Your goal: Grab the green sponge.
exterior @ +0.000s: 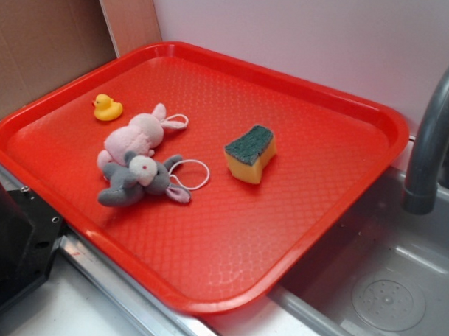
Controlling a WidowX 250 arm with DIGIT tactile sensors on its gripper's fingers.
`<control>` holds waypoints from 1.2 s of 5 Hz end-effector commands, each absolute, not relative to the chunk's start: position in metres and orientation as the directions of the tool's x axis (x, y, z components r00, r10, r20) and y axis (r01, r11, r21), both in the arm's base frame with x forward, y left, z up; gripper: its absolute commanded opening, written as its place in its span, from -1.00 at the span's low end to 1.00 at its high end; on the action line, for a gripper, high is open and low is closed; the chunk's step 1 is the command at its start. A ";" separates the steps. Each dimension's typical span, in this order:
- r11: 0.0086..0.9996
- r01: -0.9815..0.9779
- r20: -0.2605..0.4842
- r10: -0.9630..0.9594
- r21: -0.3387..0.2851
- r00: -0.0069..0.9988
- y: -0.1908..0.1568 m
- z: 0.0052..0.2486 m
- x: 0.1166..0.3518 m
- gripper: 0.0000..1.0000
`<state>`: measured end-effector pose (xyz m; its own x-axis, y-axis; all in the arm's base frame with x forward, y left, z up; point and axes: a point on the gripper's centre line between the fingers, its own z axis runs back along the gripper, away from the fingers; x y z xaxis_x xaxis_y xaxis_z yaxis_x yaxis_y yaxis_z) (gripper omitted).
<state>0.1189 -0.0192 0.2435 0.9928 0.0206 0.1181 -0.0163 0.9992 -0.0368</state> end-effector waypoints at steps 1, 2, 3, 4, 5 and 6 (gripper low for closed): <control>0.999 -0.016 0.118 0.021 -0.037 0.993 -0.019 0.244 0.119 1.00; 0.989 -0.103 0.124 0.116 -0.104 0.985 -0.053 0.194 0.168 1.00; 0.989 -0.142 0.127 0.147 -0.043 0.981 -0.086 0.163 0.204 1.00; 0.988 -0.118 0.062 0.125 -0.102 0.990 -0.122 0.116 0.190 1.00; 0.981 -0.078 0.083 0.094 -0.180 0.992 -0.128 0.092 0.181 1.00; 0.992 -0.018 0.043 0.024 -0.122 0.999 -0.126 0.081 0.173 1.00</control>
<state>0.1726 -0.1233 0.0749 0.9990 0.0370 0.0247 -0.0340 0.9932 -0.1118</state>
